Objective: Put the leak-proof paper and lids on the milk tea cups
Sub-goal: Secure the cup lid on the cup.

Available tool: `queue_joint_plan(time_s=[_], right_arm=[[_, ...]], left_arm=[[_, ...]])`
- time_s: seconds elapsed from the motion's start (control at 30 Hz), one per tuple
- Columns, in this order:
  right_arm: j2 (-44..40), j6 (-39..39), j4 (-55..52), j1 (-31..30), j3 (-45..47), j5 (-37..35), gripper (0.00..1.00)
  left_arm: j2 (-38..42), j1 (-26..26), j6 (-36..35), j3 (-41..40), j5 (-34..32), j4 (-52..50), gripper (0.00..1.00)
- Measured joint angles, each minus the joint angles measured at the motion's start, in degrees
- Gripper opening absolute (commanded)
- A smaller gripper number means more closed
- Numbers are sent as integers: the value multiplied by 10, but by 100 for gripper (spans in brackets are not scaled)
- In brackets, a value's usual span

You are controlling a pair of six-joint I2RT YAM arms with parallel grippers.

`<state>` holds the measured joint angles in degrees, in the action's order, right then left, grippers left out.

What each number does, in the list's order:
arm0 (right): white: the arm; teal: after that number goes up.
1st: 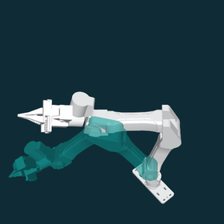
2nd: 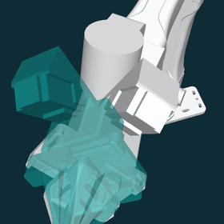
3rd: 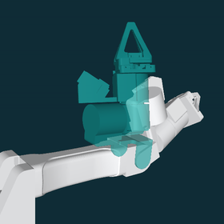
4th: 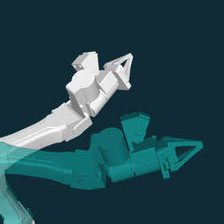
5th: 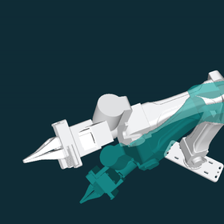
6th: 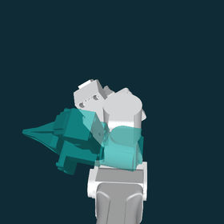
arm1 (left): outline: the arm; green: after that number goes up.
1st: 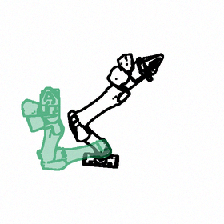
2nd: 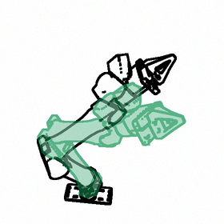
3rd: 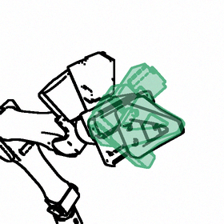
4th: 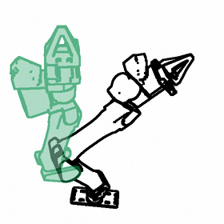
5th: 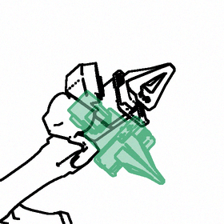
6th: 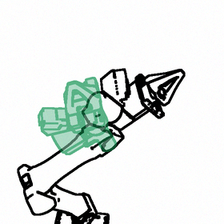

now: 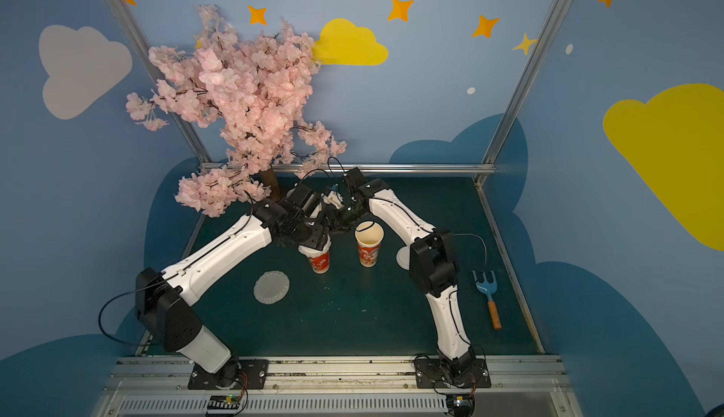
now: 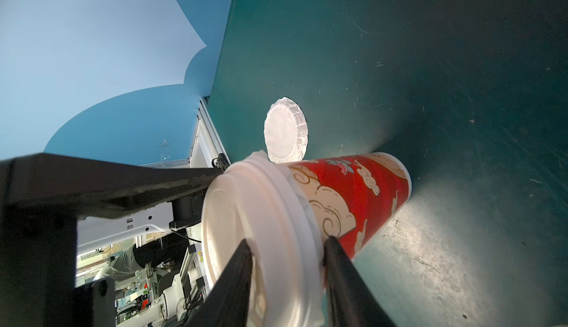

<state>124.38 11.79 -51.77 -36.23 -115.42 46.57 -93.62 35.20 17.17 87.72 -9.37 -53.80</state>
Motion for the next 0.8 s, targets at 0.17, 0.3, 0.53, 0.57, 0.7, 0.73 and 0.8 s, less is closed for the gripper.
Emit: queue_joint_plan(time_s=[0.17,0.3,0.53,0.57,0.7,0.73,0.8], right_arm=[[0,-1,-4,0,-1,0,36],[0,-1,-4,-1,-2,0,36],[0,-1,-5,-3,-2,-1,37],[0,-1,-6,-3,-2,-1,36],[0,-1,-6,-3,-2,-1,36],[0,-1,-6,-3,-2,-1,36],[0,-1,-6,-3,-2,-1,36]], left_arm=[[5,0,9,-5,-2,1,82],[12,0,13,-11,-2,4,83],[24,0,26,-16,0,-2,84],[30,0,30,-19,-1,-2,84],[67,-6,45,-32,3,-1,85],[79,-9,51,-37,7,0,85],[103,-21,63,-47,16,6,83]])
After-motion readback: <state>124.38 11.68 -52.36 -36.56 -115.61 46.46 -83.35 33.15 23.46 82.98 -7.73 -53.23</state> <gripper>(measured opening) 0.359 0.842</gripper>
